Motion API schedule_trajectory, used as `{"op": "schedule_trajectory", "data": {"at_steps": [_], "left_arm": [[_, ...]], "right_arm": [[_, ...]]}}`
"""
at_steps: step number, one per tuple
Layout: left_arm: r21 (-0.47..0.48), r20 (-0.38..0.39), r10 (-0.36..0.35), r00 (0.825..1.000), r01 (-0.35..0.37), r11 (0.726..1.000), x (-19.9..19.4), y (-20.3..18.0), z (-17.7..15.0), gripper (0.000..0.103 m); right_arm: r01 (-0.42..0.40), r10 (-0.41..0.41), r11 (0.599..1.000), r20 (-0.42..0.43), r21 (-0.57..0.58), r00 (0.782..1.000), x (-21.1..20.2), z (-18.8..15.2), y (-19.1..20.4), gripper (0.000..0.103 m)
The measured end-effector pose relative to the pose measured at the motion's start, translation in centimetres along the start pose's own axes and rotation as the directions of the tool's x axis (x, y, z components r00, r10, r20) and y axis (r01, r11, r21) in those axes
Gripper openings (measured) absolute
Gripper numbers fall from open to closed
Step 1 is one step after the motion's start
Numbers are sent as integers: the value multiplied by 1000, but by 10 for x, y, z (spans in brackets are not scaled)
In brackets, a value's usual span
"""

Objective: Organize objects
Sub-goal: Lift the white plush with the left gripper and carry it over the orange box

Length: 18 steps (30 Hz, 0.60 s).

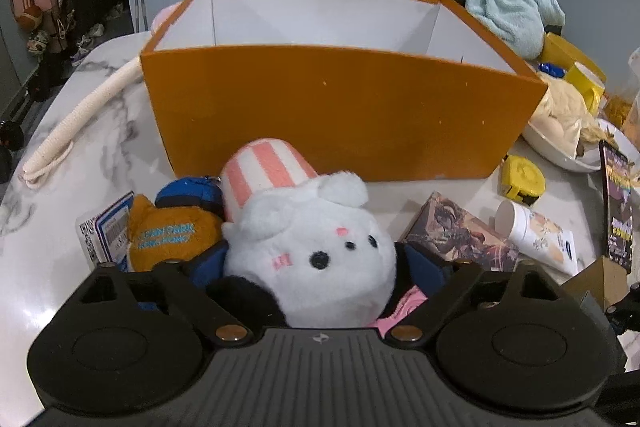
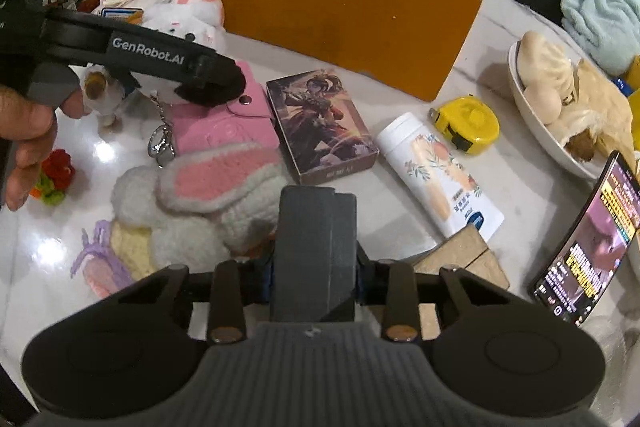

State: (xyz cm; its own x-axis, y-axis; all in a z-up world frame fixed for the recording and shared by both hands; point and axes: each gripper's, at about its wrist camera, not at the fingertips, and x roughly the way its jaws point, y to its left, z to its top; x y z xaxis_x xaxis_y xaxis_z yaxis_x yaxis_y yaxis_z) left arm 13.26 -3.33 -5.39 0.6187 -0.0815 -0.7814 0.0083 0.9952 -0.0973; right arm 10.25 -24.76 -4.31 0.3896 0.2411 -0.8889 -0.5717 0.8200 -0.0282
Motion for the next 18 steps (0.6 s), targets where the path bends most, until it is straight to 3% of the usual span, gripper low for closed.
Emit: {"op": "schedule_trajectory", "data": {"at_steps": [2, 6, 18], "left_arm": [[-29, 8, -27, 1000, 27, 999, -4, 8, 3, 93], [-93, -4, -80, 997, 79, 993, -8, 23, 3, 90], [-15, 67, -174, 982, 176, 984, -53, 14, 8, 89]], "right_arm": [[-3, 3, 1000, 3, 3, 1000, -2, 0, 0, 37], [-2, 2, 1000, 20, 10, 1000, -7, 2, 0, 37], [-40, 35, 998, 82, 55, 996, -29, 8, -1, 36]]}}
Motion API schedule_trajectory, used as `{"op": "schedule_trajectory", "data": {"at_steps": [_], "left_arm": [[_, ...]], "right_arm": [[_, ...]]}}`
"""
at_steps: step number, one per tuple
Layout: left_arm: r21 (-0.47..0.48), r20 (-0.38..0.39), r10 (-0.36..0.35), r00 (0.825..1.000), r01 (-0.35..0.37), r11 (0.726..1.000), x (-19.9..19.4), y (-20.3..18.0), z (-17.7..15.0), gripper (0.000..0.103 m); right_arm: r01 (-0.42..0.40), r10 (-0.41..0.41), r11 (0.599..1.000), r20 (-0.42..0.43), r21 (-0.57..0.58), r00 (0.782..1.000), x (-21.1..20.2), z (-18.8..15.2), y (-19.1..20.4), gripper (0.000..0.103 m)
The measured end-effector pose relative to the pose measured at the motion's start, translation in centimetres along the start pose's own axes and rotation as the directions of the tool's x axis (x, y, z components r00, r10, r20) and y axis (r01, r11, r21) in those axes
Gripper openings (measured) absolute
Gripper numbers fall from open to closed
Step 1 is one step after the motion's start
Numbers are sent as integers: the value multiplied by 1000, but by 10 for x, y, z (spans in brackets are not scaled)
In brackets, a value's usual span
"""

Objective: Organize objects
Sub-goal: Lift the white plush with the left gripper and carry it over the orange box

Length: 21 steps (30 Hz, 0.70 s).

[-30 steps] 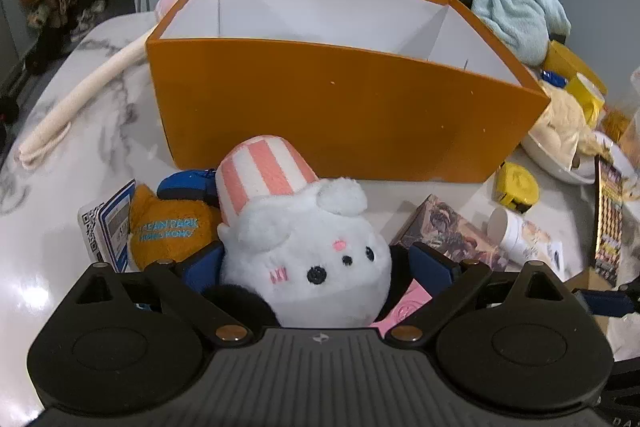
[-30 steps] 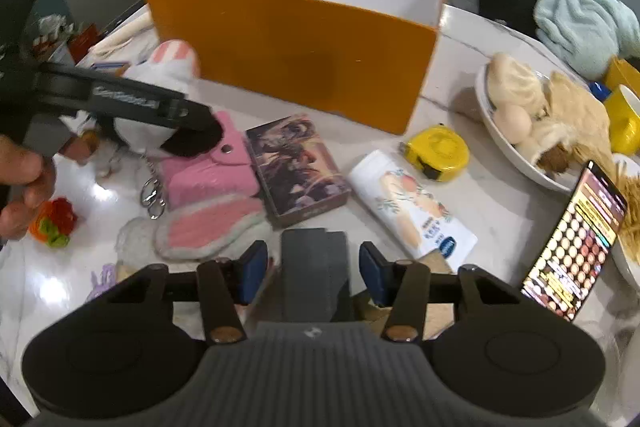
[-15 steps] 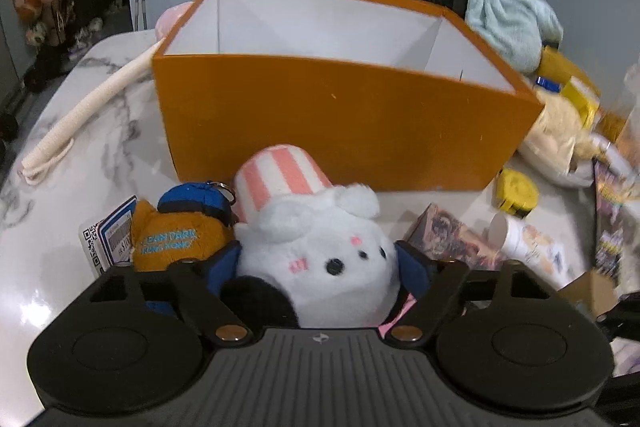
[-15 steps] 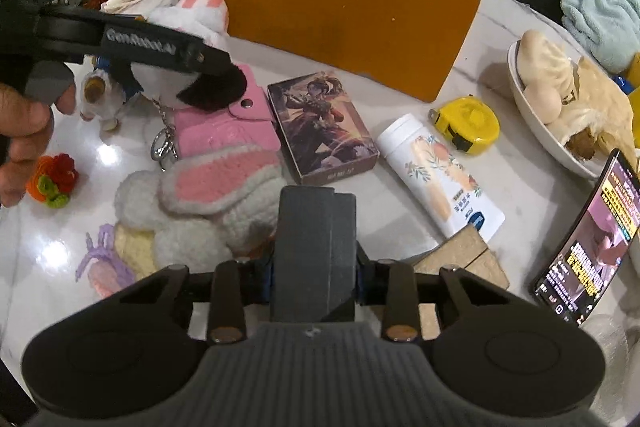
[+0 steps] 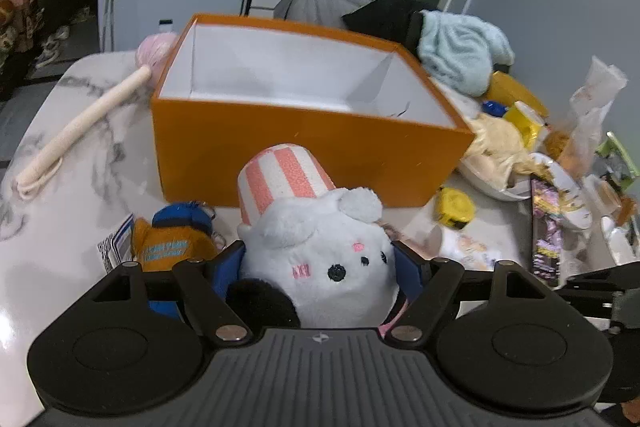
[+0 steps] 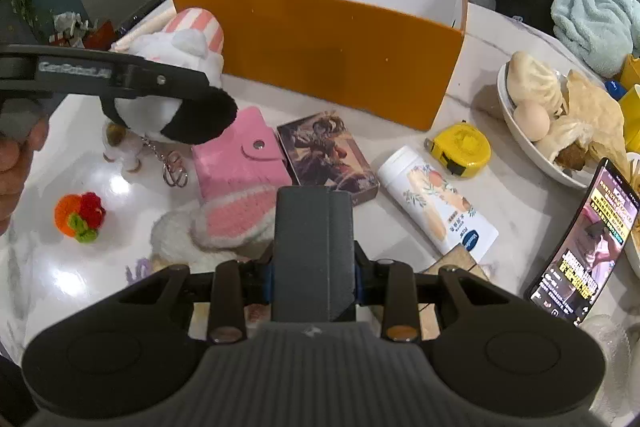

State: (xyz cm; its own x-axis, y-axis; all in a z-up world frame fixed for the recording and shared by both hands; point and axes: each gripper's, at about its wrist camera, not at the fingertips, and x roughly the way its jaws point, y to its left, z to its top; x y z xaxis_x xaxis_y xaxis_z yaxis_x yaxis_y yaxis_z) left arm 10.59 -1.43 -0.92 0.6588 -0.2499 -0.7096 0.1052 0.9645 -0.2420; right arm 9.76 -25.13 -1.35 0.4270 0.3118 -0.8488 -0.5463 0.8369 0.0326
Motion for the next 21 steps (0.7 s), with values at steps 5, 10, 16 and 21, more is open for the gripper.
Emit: {"op": "schedule_trajectory", "data": {"at_steps": [5, 10, 16, 21], "left_arm": [[14, -16, -42, 999, 42, 999, -11, -1, 2, 89], [45, -1, -64, 998, 64, 997, -30, 2, 10, 89], [70, 28, -71, 997, 69, 995, -50, 2, 30, 89], [111, 104, -42, 994, 30, 993, -67, -3, 52, 89]], "right_arm": [[-5, 5, 1000, 24, -8, 1000, -9, 2, 3, 36], [-20, 21, 1000, 80, -14, 997, -29, 8, 4, 36], [-27, 30, 999, 153, -21, 988, -44, 30, 6, 36], [-20, 20, 1000, 261, -3, 965, -68, 62, 1, 36]]}}
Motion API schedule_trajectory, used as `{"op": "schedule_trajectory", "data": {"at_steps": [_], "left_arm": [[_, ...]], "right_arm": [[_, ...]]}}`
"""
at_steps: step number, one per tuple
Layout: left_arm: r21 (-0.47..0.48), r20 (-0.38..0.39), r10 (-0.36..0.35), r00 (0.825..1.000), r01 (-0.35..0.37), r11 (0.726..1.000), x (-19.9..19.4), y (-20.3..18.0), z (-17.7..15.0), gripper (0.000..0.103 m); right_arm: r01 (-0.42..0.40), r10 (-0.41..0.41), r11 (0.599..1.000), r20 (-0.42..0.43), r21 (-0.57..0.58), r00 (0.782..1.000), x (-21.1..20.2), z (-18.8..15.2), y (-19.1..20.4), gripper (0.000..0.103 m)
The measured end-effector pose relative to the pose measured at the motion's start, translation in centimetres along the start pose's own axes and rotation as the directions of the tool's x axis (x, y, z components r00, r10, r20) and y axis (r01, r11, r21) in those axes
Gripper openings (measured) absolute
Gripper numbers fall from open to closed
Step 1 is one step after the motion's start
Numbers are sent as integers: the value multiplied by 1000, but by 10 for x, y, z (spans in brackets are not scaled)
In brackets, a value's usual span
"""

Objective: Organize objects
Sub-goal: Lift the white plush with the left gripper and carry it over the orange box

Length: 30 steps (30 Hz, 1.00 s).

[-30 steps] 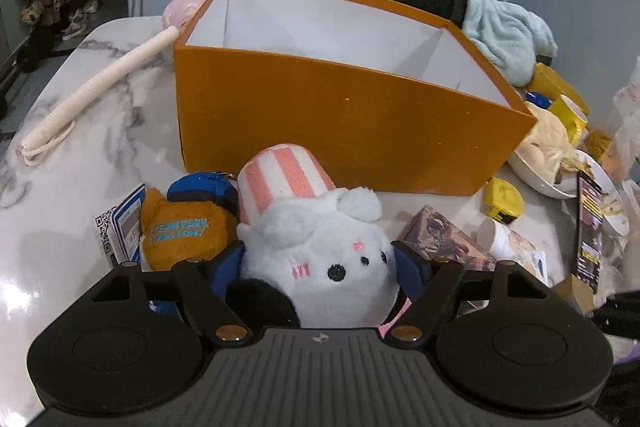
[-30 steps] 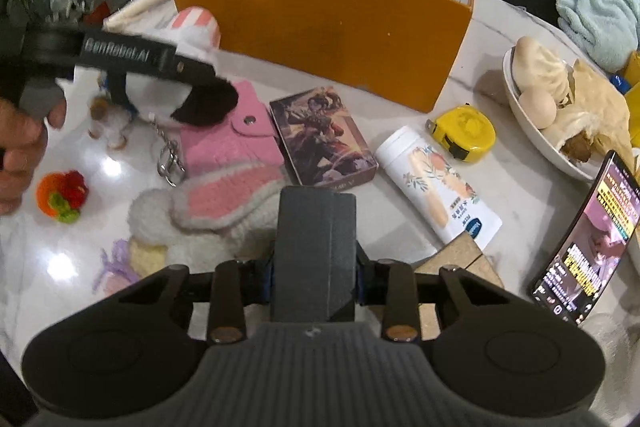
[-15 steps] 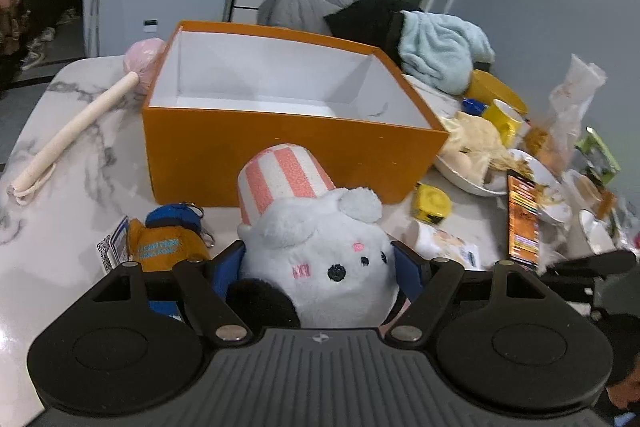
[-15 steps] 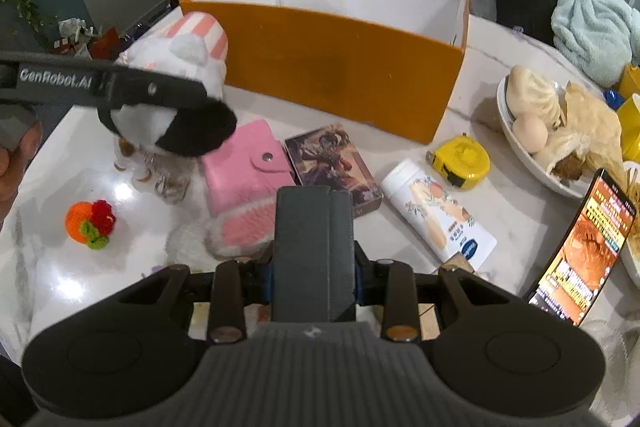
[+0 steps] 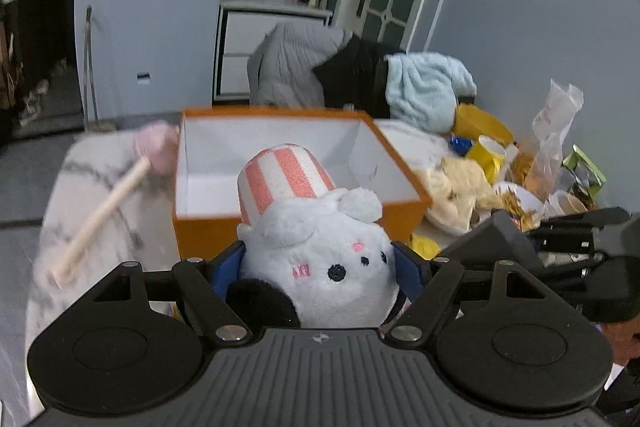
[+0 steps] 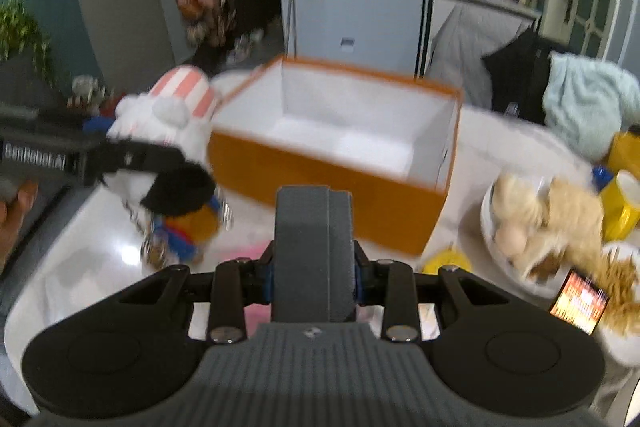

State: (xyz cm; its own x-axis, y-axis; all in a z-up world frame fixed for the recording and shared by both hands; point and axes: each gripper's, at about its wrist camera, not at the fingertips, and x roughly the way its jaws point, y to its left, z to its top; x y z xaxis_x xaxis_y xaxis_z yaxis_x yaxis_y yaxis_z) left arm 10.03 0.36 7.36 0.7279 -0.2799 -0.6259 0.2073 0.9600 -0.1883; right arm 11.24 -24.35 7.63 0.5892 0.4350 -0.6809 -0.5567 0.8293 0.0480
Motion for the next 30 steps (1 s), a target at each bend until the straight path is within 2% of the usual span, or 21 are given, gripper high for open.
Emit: {"op": "schedule_trajectory", "data": {"at_steps": [6, 13, 19, 24, 30], "left_arm": [[40, 36, 24, 999, -26, 999, -2, -6, 20, 89], [59, 65, 75, 995, -79, 995, 13, -13, 38, 89], [111, 121, 157, 980, -170, 979, 22, -21, 49, 89], [81, 119, 202, 972, -212, 974, 36, -18, 63, 89], [127, 74, 248, 966, -255, 958, 65, -20, 57, 89]], "right_arm": [[30, -33, 999, 81, 36, 996, -2, 36, -9, 36], [90, -92, 996, 130, 26, 987, 17, 78, -3, 36], [211, -202, 977, 208, -20, 957, 38, 113, 14, 36], [202, -204, 979, 230, 31, 951, 62, 134, 16, 36], [187, -190, 982, 207, 36, 960, 94, 131, 16, 36]]}}
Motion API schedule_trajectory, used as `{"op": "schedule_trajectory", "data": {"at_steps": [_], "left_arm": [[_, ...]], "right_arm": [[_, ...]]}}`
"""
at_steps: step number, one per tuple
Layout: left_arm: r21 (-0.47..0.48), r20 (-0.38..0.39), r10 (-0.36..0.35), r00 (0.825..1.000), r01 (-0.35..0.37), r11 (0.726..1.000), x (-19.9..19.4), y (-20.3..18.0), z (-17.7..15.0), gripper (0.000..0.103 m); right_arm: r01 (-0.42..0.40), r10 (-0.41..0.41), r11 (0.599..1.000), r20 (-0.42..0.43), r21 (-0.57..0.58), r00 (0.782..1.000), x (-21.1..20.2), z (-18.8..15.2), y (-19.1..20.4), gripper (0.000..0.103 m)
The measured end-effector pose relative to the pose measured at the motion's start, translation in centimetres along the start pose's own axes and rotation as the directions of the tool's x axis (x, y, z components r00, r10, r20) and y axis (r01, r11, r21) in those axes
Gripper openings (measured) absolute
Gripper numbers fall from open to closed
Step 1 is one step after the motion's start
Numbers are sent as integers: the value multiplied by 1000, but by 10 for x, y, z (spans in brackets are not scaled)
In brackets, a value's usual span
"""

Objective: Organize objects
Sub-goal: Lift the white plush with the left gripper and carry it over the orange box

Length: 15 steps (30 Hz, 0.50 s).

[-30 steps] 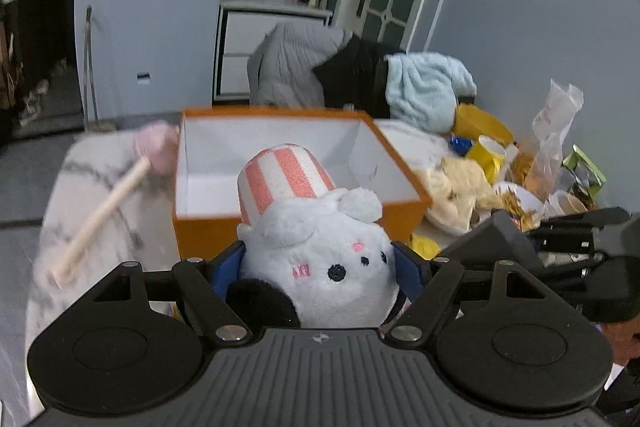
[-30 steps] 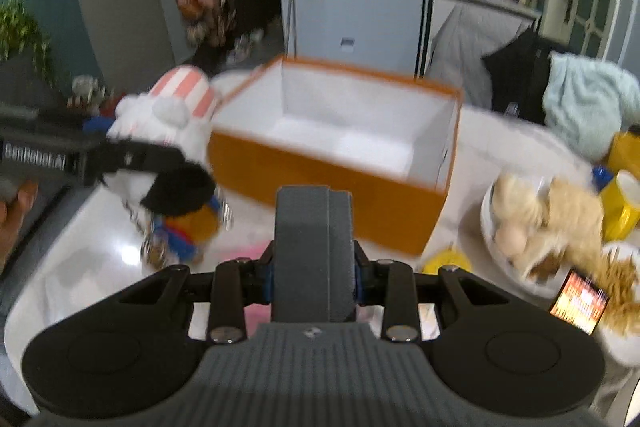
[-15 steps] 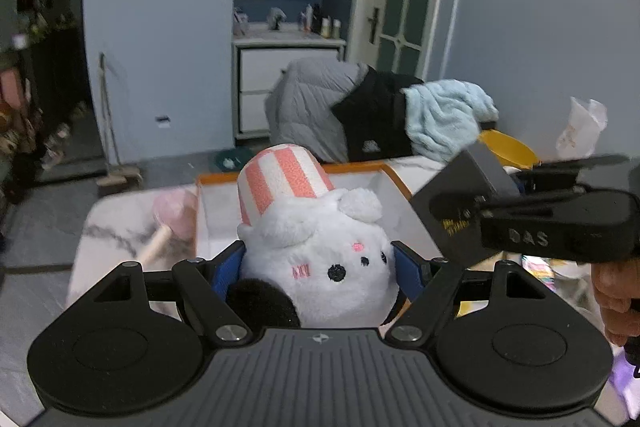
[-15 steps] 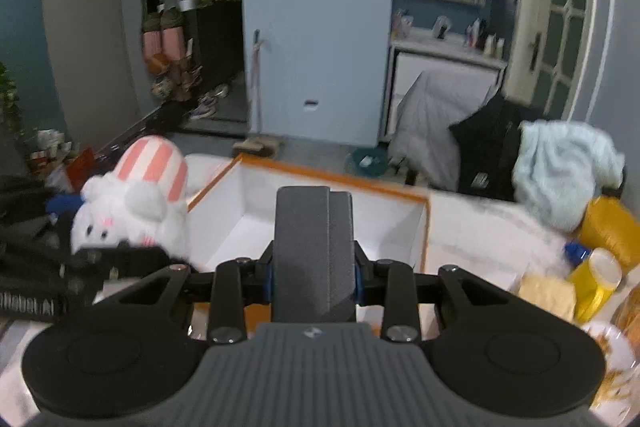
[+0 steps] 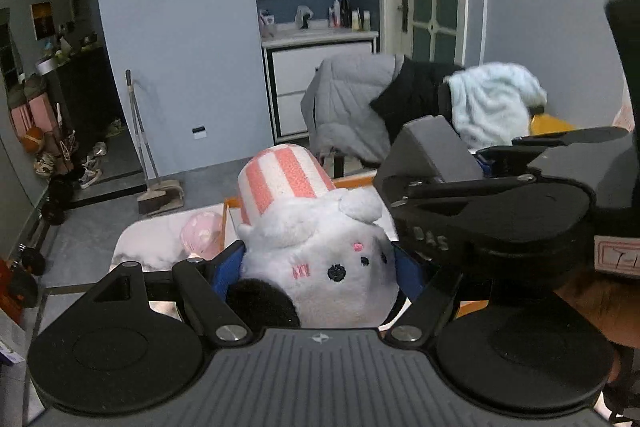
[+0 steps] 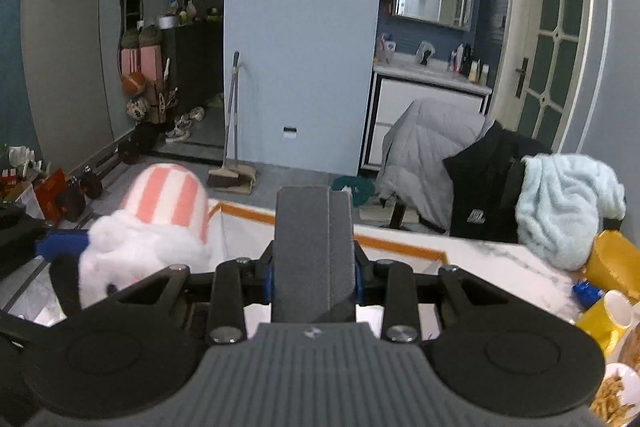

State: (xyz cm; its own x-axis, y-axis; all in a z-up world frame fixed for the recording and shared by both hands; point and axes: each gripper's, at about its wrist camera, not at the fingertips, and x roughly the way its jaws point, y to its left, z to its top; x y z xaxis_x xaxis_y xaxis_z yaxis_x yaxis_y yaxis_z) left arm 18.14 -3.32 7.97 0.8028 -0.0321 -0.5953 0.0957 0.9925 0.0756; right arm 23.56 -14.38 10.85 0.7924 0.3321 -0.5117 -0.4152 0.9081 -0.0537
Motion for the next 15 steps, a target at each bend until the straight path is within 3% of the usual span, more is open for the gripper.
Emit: {"op": "schedule_trajectory", "data": {"at_steps": [9, 15], "left_arm": [[60, -100, 21, 995, -15, 998, 36, -8, -26, 89], [55, -102, 22, 995, -17, 998, 40, -10, -26, 89]], "right_arm": [[-35, 45, 997, -144, 71, 989, 55, -36, -7, 36], [-57, 86, 987, -200, 150, 976, 72, -46, -19, 36]]}}
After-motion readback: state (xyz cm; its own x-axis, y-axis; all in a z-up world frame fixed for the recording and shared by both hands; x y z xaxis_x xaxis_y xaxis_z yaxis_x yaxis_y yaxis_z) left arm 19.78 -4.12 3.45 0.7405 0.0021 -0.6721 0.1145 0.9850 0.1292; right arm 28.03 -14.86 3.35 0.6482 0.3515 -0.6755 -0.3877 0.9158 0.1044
